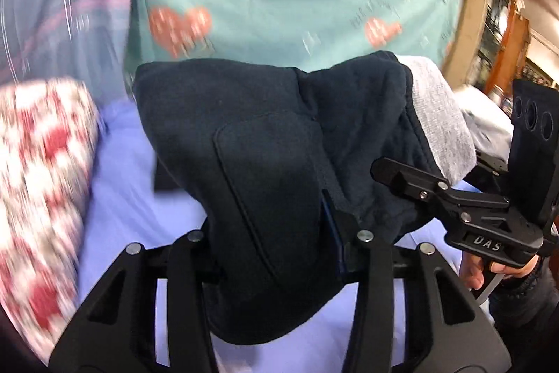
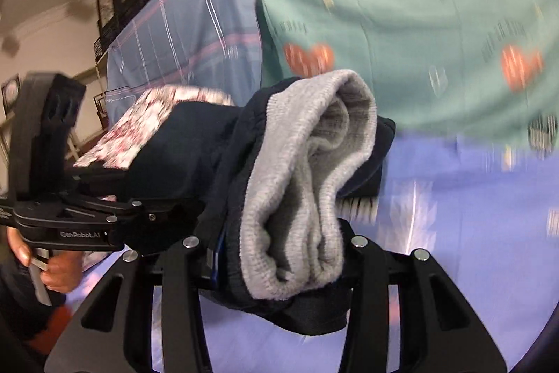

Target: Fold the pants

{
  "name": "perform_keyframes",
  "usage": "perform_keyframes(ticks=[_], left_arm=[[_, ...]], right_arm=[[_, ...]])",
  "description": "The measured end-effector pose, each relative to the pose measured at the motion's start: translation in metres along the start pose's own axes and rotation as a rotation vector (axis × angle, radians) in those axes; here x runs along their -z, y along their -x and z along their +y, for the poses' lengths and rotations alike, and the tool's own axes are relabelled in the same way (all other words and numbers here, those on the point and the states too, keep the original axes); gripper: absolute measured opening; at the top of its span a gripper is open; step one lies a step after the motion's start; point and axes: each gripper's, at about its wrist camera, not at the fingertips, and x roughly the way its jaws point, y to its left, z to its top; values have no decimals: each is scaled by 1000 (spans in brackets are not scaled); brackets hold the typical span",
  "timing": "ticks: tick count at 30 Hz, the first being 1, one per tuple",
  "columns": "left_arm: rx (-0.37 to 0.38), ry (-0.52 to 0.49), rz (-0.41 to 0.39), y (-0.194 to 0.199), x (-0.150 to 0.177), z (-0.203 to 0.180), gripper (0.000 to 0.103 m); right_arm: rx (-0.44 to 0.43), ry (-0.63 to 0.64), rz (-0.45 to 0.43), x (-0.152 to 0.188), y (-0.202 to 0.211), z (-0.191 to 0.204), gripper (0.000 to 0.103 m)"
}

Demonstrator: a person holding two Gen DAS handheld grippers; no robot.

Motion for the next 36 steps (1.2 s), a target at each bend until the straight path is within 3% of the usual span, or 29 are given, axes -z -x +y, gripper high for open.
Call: perform_keyframes(ticks=[5,8,12,14,15,16,17,19,25,27,30,36], left_arm=[[-67,43,-67,-69,-59,56,44],[-75,93,-23,-127,-69,85,44],[-68,162,57,-198,-59,123,46],[-108,145,80,-230,-42,137,53],[-156,128,104,-245,-32,142,67],[-187,125,89,-255,-22,148,83],[-205,128,56,-254,-18,151,90],[-204,131,12,-253,-13,153,94],[-248,210,36,-240,-14,148,96],[-260,217,29,-226,-18,142,96],[-255,222,-30,-186,-9,124,98],[-211,232,-133,-109,26,76,101]], right_arm=[[0,-55,23,-43,-96,-44,44],[21,-71,64,-43,-159,-69,44],[59,-113,166,-14,-235,-103,46],[106,-131,210,1,-259,-117,55],[166,-153,219,13,-269,-130,65],[173,-173,210,20,-274,-139,73],[159,-192,189,26,-274,-145,82],[182,-162,167,33,-276,-146,84],[289,-114,168,28,-265,-126,87],[332,-66,91,17,-237,-103,87],[368,-36,48,16,-197,-82,89],[456,23,-10,45,-118,-38,98]])
